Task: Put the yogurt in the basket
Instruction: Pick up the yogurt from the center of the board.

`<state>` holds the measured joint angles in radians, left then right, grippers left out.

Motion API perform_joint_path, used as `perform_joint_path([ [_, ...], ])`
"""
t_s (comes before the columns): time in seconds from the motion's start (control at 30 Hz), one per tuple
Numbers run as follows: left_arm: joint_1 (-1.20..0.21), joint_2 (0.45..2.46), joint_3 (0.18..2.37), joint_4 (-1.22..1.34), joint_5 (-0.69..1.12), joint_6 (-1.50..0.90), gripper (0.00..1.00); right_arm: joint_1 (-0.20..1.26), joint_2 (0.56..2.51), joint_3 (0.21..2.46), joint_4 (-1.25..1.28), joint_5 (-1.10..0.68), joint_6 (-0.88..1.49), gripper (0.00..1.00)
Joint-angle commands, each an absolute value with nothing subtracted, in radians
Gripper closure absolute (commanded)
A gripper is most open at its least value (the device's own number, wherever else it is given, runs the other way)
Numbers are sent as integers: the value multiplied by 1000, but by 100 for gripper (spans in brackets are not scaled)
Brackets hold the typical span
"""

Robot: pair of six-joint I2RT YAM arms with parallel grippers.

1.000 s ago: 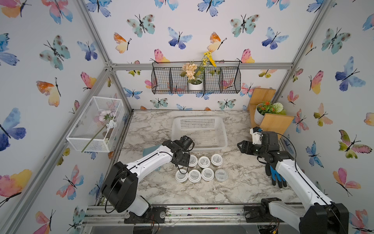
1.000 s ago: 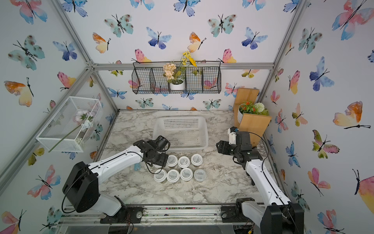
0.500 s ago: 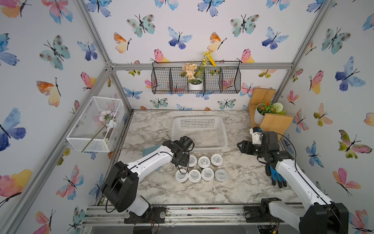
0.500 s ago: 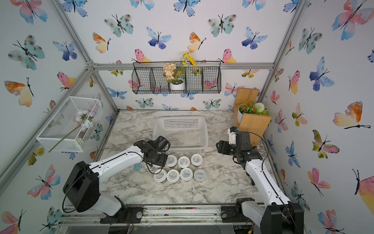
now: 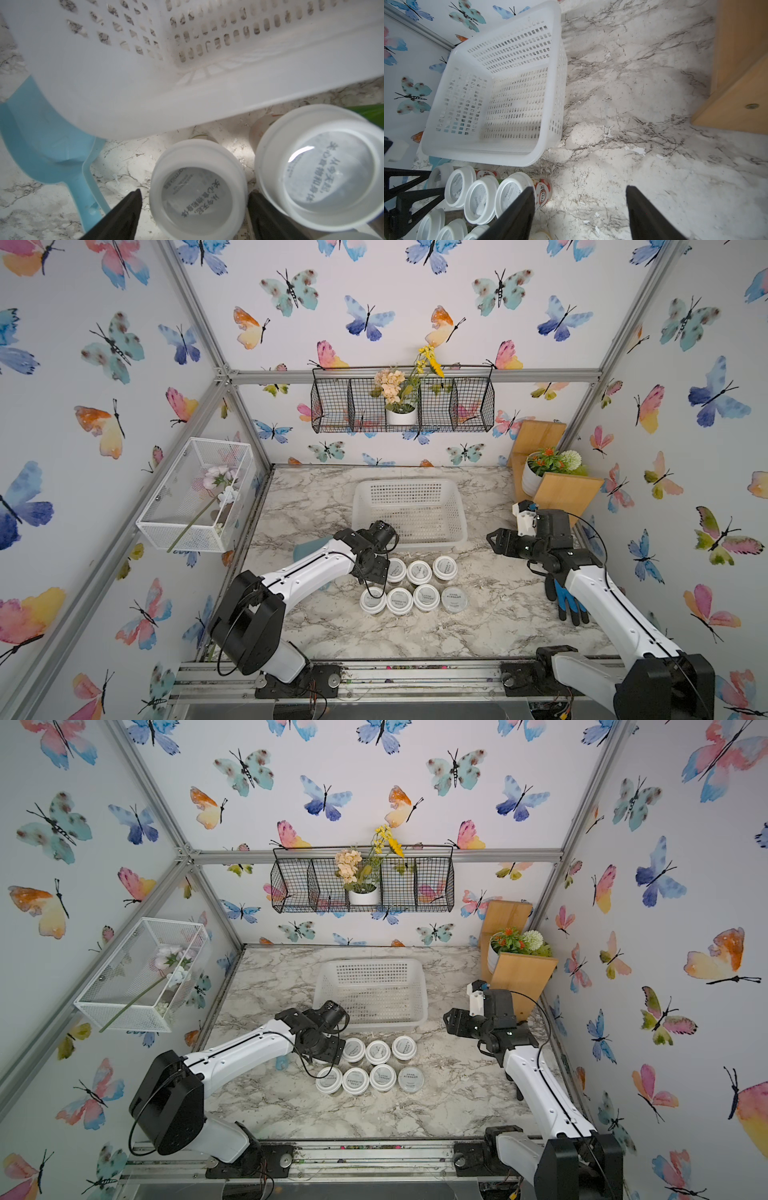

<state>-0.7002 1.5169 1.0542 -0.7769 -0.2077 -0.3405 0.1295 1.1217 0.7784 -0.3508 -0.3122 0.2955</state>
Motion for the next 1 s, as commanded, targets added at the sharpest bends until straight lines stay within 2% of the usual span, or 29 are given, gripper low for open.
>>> perform_joint_path([
  [0.0,-691,1523,1050,-792,-224,-326,18,124,1127,762,-339,-334,293,28],
  [0.37,-669,1516,1022,-774,-200,-313,22,124,1137,764,-339,-337,292,28],
  [0.47,-667,1520,1021,-773,-201,-311,14,124,1138,764,-340,-337,291,29],
  [0.57,-667,1515,1020,-772,-203,-311,13,124,1140,764,-341,-337,291,28],
  [0.77,-666,1499,1017,-775,-199,-310,22,124,1140,764,-341,-337,291,29],
  [0.97,-667,1491,1012,-778,-200,-311,26,124,1141,762,-339,-340,291,29],
])
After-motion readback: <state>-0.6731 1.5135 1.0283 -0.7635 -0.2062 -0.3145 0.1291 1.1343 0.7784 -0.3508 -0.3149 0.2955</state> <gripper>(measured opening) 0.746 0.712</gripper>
